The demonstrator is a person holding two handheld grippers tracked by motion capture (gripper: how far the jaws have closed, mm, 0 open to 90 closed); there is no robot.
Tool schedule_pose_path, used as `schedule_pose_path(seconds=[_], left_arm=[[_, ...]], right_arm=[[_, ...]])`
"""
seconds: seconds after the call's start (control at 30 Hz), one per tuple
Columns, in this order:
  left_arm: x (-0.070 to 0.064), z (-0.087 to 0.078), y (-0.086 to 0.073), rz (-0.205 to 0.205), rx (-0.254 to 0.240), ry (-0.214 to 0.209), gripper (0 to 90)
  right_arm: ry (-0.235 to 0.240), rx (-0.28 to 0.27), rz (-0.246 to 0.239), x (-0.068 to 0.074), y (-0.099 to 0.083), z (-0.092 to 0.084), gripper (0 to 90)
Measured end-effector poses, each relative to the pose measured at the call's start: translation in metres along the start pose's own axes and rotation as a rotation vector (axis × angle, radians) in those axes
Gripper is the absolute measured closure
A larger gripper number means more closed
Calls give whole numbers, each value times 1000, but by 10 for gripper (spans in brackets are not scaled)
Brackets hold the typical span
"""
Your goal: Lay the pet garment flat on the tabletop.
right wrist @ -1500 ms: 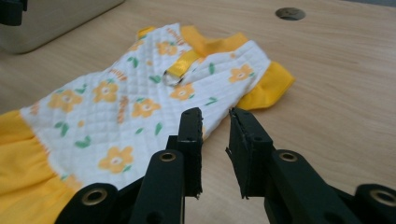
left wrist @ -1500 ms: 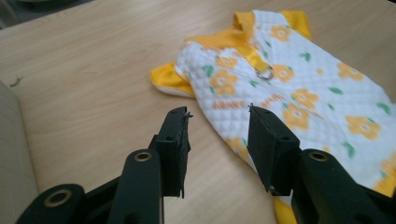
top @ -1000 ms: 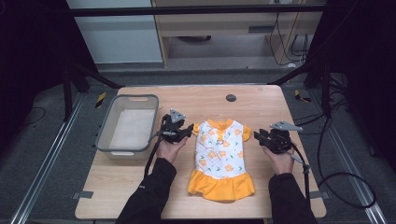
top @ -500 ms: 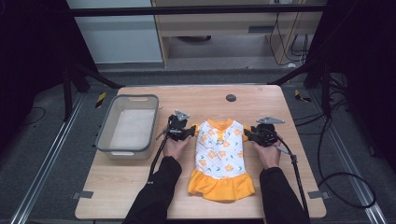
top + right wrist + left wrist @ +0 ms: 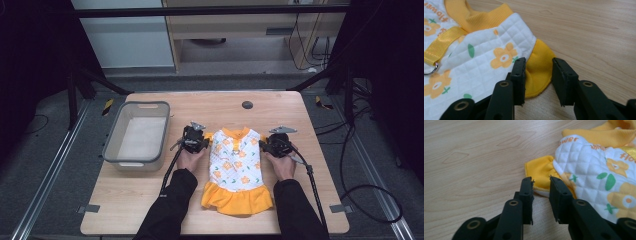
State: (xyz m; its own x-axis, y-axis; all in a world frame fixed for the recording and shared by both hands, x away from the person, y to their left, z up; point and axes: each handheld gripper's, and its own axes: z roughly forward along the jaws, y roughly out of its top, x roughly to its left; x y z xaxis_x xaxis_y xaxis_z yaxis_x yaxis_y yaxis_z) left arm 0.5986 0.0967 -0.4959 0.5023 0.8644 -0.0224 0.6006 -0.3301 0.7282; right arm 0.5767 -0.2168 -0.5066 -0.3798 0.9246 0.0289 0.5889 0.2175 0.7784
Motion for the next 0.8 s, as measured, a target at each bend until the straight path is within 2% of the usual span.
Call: schedule_pose_path(seconds=[0.17,0.27,0.33,0.4,0.43,0.53,0.63,0.7,0.8], left_arm=[[-2,2,0,12,10,1,834],[-3,3,0,6,7,-2,897],[-1,1,0,-5,10,-11,898],[0,-2,0,-22,-17,-14,897],[0,-5,2,-28,-34,-13,893],[-2,-9,7,-2,-79,3,782],[-5,-1,10,16,-66,1,707],[-6,5,8,26,-44,6,698],[-6,9,6,44,-39,5,699]], right_arm=[[17,17,-7,4,1,0,808],[29,23,3,5,1,0,842],[36,23,8,5,1,-1,850],[38,22,9,4,1,-2,852],[41,22,11,4,1,-2,853],[39,18,9,4,1,-1,852],[38,18,4,4,1,-1,851],[40,19,1,4,1,-2,851],[40,21,-7,4,1,-2,850]])
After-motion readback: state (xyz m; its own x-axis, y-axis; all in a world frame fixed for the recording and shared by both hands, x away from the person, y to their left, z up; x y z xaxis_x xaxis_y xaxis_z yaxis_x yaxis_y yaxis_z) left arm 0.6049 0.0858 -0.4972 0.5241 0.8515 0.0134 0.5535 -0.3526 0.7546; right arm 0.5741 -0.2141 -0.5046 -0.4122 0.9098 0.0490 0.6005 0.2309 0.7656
